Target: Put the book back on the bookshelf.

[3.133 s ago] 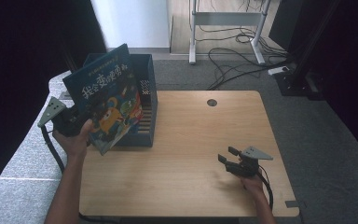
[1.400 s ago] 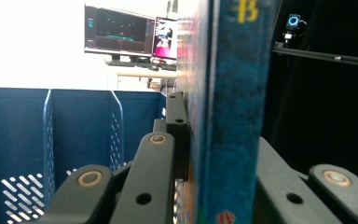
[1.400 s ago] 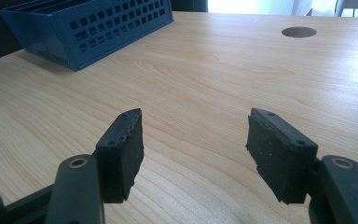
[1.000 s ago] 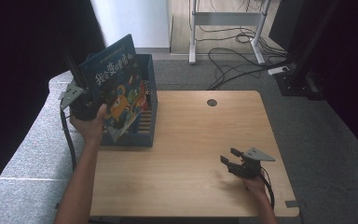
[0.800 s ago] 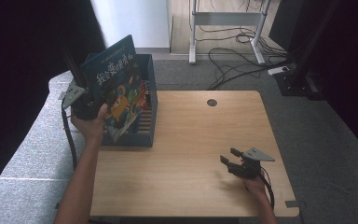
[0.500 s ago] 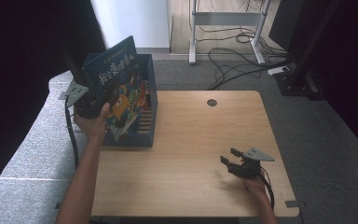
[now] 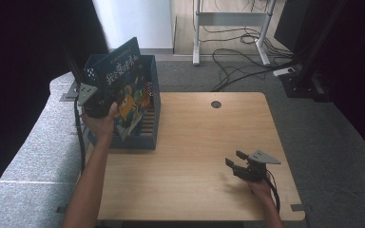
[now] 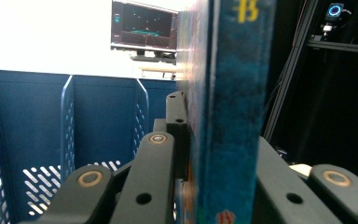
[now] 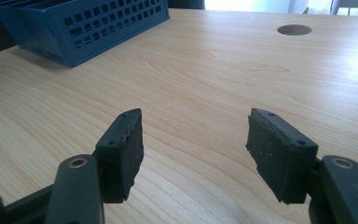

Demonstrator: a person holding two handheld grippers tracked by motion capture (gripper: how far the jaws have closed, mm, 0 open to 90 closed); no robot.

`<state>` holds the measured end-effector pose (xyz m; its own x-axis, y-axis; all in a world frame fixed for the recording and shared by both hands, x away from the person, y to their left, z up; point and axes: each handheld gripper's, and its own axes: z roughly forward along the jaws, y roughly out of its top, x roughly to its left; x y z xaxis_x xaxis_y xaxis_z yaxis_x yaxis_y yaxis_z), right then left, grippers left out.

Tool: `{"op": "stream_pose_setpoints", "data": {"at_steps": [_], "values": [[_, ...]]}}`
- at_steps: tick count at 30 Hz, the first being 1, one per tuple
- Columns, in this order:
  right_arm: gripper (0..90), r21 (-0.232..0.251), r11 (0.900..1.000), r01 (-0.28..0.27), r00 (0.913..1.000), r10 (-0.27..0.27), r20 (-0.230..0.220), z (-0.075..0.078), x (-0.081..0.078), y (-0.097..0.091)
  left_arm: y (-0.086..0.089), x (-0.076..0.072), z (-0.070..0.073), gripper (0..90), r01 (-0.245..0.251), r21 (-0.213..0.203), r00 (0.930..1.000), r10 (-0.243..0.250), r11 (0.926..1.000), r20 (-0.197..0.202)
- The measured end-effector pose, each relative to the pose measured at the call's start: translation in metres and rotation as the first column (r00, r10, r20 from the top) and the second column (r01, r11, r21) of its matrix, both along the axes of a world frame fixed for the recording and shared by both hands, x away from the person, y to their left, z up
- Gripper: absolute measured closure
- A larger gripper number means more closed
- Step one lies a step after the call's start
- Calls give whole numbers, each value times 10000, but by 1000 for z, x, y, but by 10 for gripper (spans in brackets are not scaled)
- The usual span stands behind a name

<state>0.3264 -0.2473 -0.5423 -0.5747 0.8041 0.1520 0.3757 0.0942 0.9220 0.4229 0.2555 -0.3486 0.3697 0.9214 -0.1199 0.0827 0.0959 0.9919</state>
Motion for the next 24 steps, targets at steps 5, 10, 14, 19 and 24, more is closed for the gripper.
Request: {"op": "stream_pose_setpoints", "data": {"at_steps": [5, 10, 14, 19, 24], "values": [[351, -22, 10000, -11, 10000, 11, -14, 0, 0, -1, -6, 4, -2, 826, 4, 75, 10000, -4, 10000, -20], [351, -41, 10000, -4, 10000, 4, -31, -1, 1, -1, -9, 6, -4, 826, -9, 74, 10000, 10, 10000, -54], [351, -42, 10000, 30, 10000, -30, -31, -1, 1, -1, -11, 9, -5, 826, -38, 123, 10000, 39, 9999, -65], [351, -52, 10000, 43, 10000, -43, -13, -2, 1, 0, -13, 11, -7, 826, -36, 66, 10000, 36, 10000, -70], [351, -105, 9999, 10, 10000, -10, -28, -2, 1, 0, -19, 13, -10, 826, -311, 181, 9995, 311, 9994, -5]]}}
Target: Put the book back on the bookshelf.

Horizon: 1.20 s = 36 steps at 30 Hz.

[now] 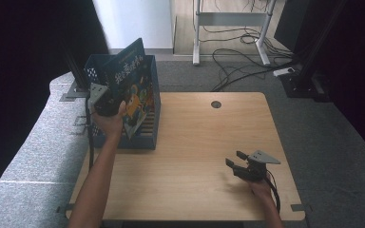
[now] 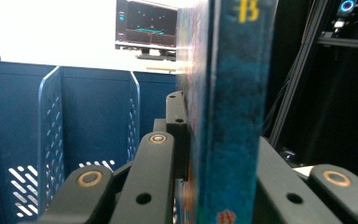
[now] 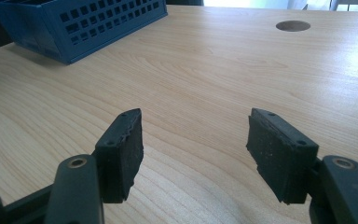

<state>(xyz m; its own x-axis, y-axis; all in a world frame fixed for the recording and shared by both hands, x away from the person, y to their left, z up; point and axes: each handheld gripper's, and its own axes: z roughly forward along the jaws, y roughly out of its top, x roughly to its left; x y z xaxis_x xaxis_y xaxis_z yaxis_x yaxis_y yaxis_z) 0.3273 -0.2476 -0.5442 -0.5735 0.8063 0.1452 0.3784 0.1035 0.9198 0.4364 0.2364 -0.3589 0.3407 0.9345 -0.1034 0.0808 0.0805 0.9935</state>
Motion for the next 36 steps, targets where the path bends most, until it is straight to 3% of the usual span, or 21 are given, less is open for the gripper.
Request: {"op": "stream_pose_setpoints", "data": {"at_steps": [10, 16, 36], "values": [[351, -7, 10000, 24, 10000, -24, -7, 0, -1, -2, -9, 5, -5, 825, 51, -106, 10000, -51, 9999, 20], [351, 40, 10000, 62, 10000, -62, -23, 0, -1, -2, -8, 5, -9, 826, -179, -411, 9993, 192, 9990, 321], [351, -1, 10000, 28, 10000, -28, 7, -1, -2, -2, -14, 7, -18, 825, -388, -490, 9977, 414, 9980, 543]]}}
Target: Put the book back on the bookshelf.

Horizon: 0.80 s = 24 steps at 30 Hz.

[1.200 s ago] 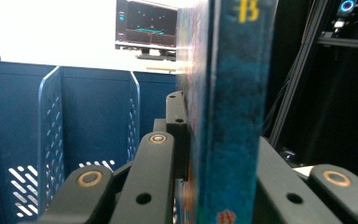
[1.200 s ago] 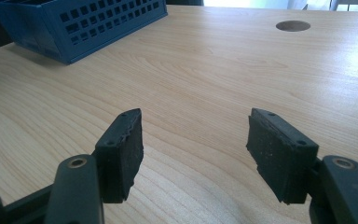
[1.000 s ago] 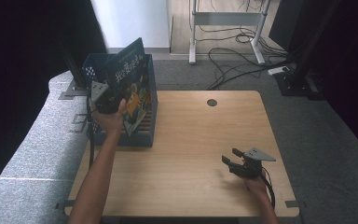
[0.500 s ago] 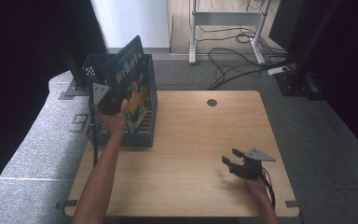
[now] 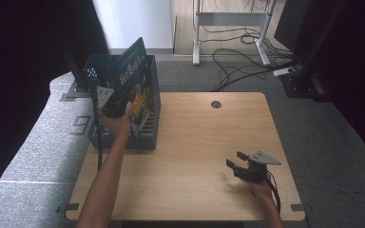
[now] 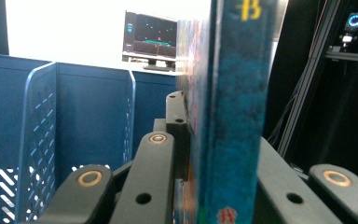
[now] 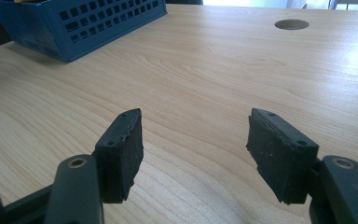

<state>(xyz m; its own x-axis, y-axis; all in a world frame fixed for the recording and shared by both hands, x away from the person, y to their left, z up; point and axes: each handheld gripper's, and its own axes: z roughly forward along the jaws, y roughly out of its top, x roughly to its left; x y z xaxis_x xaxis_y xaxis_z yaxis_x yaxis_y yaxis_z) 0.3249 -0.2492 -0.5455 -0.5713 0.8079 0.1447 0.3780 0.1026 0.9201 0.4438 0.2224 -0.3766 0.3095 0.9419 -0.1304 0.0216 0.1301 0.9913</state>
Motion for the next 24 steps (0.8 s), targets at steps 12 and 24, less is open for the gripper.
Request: {"op": "stream_pose_setpoints", "data": {"at_steps": [12, 24], "values": [[351, 36, 10000, -57, 10000, 57, 57, 1, -2, 1, -4, 1, -2, 824, -97, -107, 9992, 101, 9999, 379], [350, -33, 10000, -89, 9999, 89, 70, 1, -2, 2, -5, -1, -9, 824, -156, -136, 9989, 162, 9998, 446]]}}
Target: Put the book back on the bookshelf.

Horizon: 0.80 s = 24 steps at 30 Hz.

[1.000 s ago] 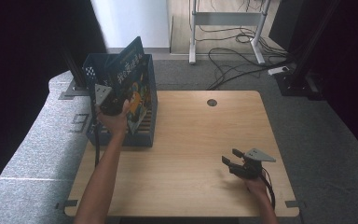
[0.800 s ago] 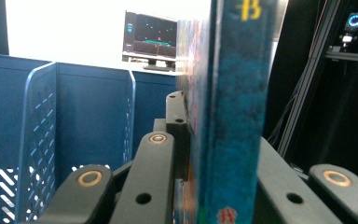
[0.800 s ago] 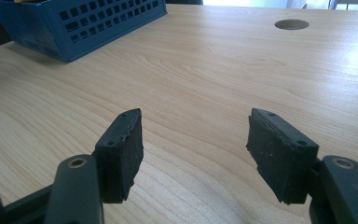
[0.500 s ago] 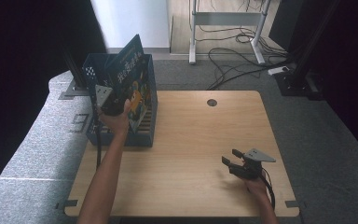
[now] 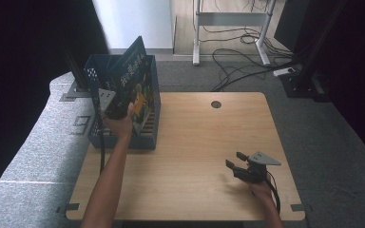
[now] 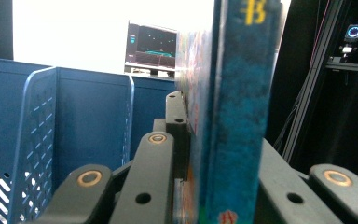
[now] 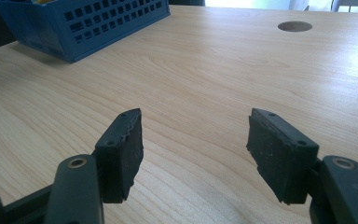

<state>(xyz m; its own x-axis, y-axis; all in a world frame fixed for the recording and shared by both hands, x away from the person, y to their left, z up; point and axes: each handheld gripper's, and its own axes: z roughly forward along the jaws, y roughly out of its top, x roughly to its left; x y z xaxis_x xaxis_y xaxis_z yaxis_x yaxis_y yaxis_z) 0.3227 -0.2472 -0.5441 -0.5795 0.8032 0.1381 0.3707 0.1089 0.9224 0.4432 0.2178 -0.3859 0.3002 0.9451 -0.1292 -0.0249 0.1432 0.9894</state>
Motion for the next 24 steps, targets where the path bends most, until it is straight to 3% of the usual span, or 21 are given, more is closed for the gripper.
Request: {"op": "stream_pose_setpoints", "data": {"at_steps": [5, 10, 24], "values": [[350, 1, 10000, 6, 10000, -6, -17, 0, 0, 0, 0, -2, -1, 825, -77, 33, 10000, 77, 10000, 20], [349, -23, 10000, 5, 10000, -5, -44, -1, 0, 0, -3, -2, -2, 824, -104, 328, 9999, 104, 9994, 19], [348, -21, 10000, 25, 10000, -25, -45, 0, 1, -1, -9, 9, -21, 822, -72, 467, 9979, 102, 9989, -647]]}}
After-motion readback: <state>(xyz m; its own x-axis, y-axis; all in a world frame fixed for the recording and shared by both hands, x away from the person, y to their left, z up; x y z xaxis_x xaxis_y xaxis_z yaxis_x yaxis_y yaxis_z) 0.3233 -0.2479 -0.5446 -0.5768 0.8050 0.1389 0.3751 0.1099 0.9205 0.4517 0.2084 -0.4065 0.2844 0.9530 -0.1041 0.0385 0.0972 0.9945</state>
